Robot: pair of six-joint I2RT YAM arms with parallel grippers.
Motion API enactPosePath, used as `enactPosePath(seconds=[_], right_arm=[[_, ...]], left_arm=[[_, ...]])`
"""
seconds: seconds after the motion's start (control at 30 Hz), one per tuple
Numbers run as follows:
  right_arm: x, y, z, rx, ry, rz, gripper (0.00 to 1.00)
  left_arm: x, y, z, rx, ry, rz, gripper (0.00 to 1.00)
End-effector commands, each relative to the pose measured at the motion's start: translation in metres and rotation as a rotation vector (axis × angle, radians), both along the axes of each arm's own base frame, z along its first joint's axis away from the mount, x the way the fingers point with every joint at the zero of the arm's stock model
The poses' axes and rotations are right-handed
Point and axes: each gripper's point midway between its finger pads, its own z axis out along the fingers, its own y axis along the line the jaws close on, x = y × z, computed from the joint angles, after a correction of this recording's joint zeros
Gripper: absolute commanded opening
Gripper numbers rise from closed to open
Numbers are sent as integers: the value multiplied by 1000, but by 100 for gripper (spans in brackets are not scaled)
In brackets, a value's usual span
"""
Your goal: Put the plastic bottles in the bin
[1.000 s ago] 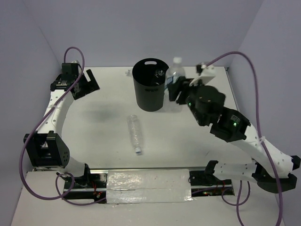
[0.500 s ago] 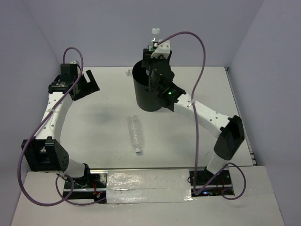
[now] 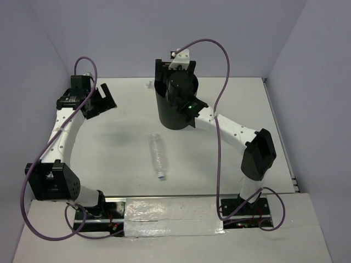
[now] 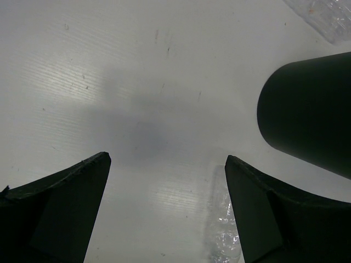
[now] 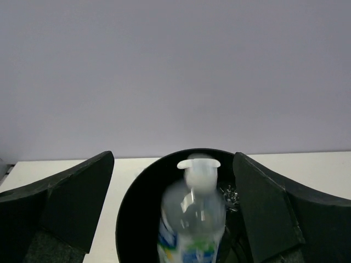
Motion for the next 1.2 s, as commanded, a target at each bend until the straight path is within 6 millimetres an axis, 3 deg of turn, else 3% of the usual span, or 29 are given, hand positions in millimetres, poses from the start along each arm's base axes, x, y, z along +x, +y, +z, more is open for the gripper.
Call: enactPosePath(seconds=[0.0,0.13,0.23,0.3,0.33,0.37,0.4,0.47,0.5,0.57,0.6,0.67,0.77,0.87,0.9,0.97,1.0,1.17], right_arm=[[-13,-8,34,69,-38,26,97],[-37,-28,63,88,-67,50,97],[-60,-41,71,111,-58,96,97],[-71,-42,67,140,-27,146,97],[-77,-39,47,103,37,176,97],[-92,-33,49,121,48,269,97],[-102,-24,19,72,134,318,97],[-128,-9,0,60,204,431,97],[-146,3,-31,6,297,476,97],[-168,16,-60,22,406,528,97],[-188,26,-88,-11,486,566,97],[-211,36,-121,16,592,589,98],[-241,54,-149,53,679,637,98],[-249,65,-186,20,771,618,99],[-248,69,-205,-15,814,600,99],[-245,73,-220,-53,847,575,100],[-243,76,-239,-96,877,549,100],[-231,85,-286,-186,949,462,100]], left_arm=[[-1,-8,16,-17,-64,-43,99],[1,-9,19,-19,-78,-41,99],[2,-8,17,-18,-70,-33,99],[3,-7,17,-17,-67,-30,99],[4,-7,18,-16,-70,-29,99],[4,-7,18,-16,-68,-28,99],[4,-7,18,-14,-70,-26,99],[4,-5,19,-5,-66,-20,99],[5,-4,21,-3,-69,-16,99],[5,-2,21,5,-68,-8,99],[6,-1,24,9,-74,-3,99],[7,-1,25,9,-72,-3,99],[7,-1,27,5,-78,1,99],[6,-1,29,3,-83,3,99],[6,-1,27,0,-80,5,99],[5,-2,26,-1,-77,6,99],[4,-2,26,0,-75,5,99],[3,-2,24,-1,-72,6,99]])
